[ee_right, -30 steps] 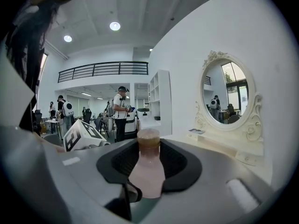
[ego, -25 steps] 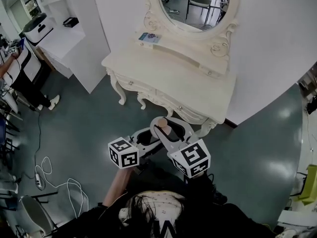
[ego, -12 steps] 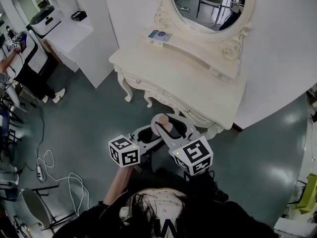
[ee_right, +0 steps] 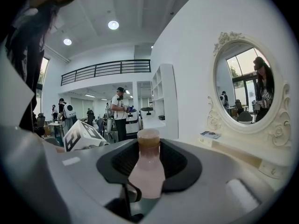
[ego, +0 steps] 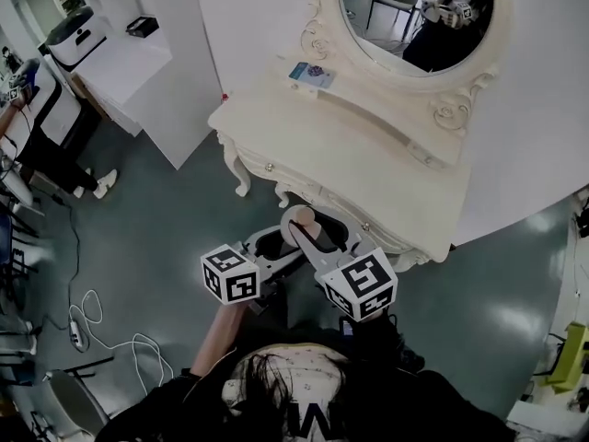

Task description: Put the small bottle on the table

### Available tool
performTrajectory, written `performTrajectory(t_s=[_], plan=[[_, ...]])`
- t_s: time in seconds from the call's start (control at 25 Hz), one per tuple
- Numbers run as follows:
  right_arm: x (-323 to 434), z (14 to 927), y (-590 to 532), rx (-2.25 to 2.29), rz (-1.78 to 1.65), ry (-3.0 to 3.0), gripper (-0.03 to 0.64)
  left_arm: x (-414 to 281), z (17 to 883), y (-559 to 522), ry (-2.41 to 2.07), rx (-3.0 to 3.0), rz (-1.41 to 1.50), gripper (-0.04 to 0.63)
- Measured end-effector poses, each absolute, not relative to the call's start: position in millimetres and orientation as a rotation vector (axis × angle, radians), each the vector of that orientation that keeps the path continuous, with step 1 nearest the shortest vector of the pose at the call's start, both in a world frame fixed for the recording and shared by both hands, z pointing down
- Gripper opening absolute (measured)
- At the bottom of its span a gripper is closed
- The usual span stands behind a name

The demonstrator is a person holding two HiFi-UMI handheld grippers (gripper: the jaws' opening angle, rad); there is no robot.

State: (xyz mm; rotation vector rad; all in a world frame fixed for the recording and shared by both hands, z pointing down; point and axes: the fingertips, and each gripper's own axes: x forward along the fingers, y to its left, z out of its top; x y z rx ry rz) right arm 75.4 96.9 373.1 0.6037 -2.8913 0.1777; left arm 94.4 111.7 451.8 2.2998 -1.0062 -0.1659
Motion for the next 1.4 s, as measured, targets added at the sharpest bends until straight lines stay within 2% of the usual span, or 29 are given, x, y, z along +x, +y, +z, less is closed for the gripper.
performTrajectory(t_s=[0.44, 0.8, 1.04, 1.4], plan=[[-26.6, 369.0, 36.9, 0.713, 0.219, -2.854, 0.149, -10.7, 446.8, 54.1, -0.923, 2.335, -0.102, 0.265], [-85.4, 371.5, 7.6, 0.796, 0.218, -2.824, 0.149, -69.7, 449.3, 25.2, -0.85, 2.36, -0.096, 0.265], [-104.2, 376.8, -1.5, 0.826, 0.195, -2.79, 0.149, -86.5, 454.8, 15.6, -0.809, 2.365, -0.101, 0.265], [-92.6, 383.4, -19.2, 0.898, 0.235, -2.757, 0.148, -73.5, 460.1, 2.8, -0.73, 2.336, -0.119, 0.265]])
